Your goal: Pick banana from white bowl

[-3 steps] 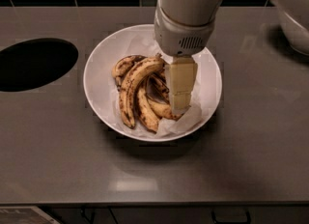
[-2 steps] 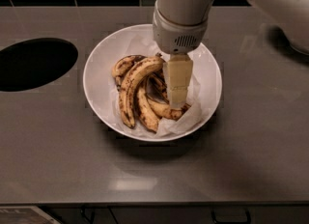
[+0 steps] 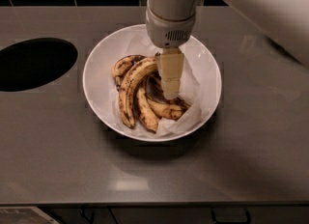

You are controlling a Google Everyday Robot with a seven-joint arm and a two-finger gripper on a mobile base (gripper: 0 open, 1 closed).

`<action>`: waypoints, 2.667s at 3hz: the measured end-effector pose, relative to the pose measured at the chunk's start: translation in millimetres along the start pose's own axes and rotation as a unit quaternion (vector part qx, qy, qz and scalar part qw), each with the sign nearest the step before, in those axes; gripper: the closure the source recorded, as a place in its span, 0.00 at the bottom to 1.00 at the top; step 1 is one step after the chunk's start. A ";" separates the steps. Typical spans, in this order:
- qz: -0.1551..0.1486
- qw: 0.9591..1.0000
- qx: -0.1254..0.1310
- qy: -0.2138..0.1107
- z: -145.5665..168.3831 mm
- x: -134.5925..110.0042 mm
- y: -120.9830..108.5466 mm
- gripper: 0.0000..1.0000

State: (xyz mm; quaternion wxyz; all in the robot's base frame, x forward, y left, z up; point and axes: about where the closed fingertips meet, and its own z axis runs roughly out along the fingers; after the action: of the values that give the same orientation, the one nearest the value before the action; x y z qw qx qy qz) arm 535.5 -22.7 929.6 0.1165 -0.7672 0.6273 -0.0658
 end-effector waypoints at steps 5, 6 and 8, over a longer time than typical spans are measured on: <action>-0.021 0.999 -0.016 -0.019 26.5 -20.1 0.9 0.24; -0.026 0.999 -0.016 -0.021 26.7 -24.8 1.4 0.24; -0.031 0.999 -0.016 -0.021 26.6 -29.0 2.1 0.66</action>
Offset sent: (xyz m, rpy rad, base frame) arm 0.0040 0.0173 -0.0340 0.0191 0.0617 0.0490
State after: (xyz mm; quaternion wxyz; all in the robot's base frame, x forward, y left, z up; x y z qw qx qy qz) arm 534.2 7.8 904.8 0.1151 -0.7893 0.6016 -0.0429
